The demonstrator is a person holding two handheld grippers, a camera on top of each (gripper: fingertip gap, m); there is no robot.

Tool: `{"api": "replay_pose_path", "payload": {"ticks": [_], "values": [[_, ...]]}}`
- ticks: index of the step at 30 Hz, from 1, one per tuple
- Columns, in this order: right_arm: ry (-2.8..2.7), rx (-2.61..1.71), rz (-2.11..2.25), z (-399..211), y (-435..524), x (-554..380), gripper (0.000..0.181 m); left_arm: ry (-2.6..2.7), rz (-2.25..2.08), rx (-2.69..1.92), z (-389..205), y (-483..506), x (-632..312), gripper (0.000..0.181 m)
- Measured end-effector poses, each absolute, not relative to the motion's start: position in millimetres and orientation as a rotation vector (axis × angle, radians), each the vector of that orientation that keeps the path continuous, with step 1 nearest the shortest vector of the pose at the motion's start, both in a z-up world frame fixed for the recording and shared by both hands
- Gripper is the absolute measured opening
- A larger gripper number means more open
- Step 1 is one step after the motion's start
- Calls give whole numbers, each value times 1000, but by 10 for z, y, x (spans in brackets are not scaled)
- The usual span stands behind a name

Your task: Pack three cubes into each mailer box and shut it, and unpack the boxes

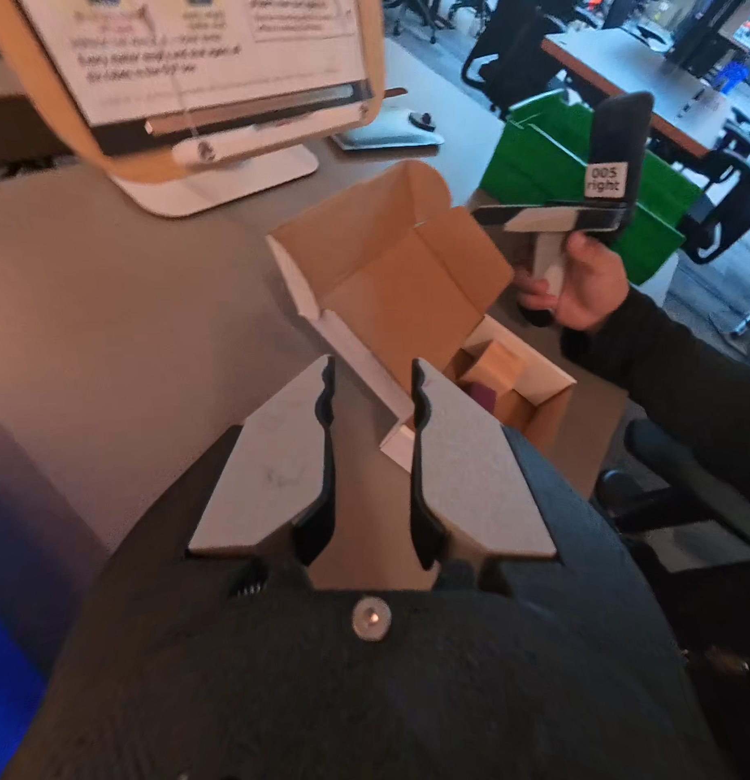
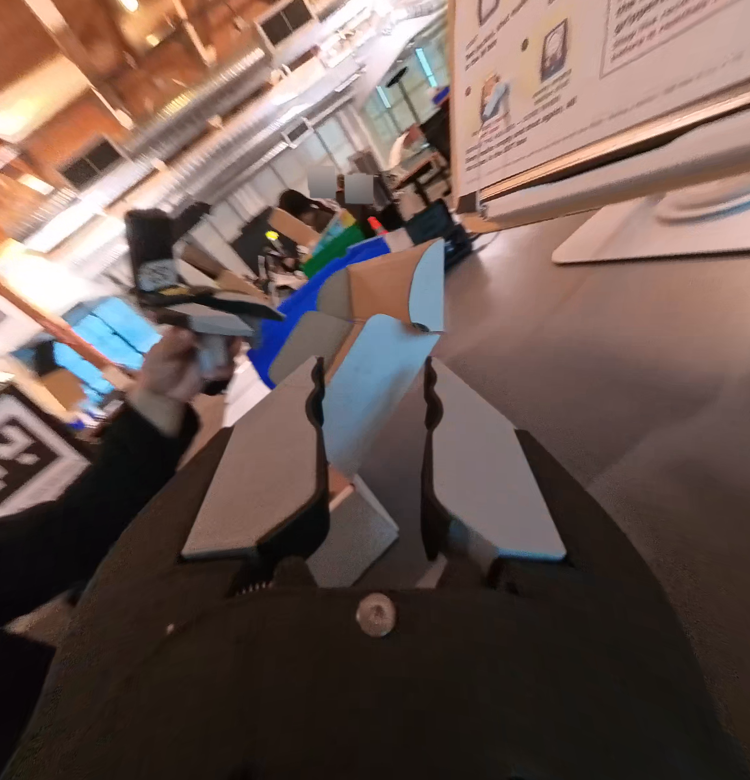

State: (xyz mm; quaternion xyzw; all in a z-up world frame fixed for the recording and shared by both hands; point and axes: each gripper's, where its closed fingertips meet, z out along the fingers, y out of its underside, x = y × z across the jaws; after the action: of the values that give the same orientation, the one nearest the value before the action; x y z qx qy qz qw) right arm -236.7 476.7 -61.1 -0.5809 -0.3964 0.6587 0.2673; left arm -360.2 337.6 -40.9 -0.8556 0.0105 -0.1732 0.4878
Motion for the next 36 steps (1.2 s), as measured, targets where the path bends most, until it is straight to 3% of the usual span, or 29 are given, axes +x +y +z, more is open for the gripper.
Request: {"api": "replay_pose_path", "payload": {"ticks": [5, 9, 16, 21, 26, 36], "values": [[-1102, -1551, 1889, -598, 4684, -2350, 26, 65, -587, -2004, -546, 3548, -3580, 39], [-1141, -1585, 1777, -706, 4702, -2396, 45, 102, -660, -1976, -636, 3664, -3573, 40], [-1110, -1639, 1908, -736, 4681, -2446, 62, 6, -785, -1821, -471, 3606, -3715, 42], [-1096, -1680, 2144, -733, 4546, -2504, 57, -6, -997, -1914, -763, 3591, -3628, 61], [-1098, -1669, 2237, -726, 4489, -2494, 49, 135, -1222, -1877, -766, 3588, -3325, 56], [-1383, -1389, 1845, -597, 4371, -2316, 48, 427, -849, -1913, -714, 3517, -3043, 55]]}}
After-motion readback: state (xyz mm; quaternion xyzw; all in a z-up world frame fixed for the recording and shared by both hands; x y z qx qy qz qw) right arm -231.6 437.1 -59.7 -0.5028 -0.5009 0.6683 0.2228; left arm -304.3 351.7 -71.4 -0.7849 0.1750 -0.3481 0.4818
